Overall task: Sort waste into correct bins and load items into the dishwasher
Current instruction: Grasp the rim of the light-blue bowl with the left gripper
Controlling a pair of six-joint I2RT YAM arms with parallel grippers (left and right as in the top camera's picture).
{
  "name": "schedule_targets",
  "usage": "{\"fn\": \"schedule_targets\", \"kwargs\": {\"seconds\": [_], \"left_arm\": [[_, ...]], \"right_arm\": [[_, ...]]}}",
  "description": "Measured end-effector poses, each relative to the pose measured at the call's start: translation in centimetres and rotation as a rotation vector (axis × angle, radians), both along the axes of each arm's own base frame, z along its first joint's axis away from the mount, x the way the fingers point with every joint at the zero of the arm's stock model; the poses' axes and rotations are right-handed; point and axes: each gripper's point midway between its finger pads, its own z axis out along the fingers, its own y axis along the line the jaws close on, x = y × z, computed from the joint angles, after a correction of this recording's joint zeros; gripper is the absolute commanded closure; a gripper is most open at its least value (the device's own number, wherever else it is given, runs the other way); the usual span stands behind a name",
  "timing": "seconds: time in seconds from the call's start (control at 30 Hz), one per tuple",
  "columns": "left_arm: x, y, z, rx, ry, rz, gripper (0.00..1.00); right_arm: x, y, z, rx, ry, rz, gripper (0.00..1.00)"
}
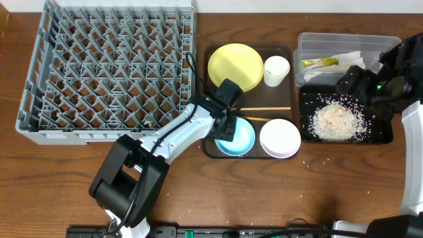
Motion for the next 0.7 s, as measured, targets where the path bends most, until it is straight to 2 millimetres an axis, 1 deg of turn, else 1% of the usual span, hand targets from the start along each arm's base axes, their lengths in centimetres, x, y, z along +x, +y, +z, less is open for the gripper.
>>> {"fn": "schedule_targets", "kwargs": {"seconds": [0.33,0.53,0.7], "left_arm": [[0.0,0.0,0.0,0.0,0.0,0.0,0.5],[0.01,-0.01,-0.05,-0.001,-0.001,0.0,0.52],[0.01,-0.01,-0.13,-0.002,-0.002,0.003,0.63]], "right_arm": [[0.01,0.0,0.01,0.0,0.0,0.0,0.01],[0.01,0.0,0.01,0.0,0.0,0.0,0.01],[0.01,0.0,0.0,0.0,0.0,0.0,0.01]]}}
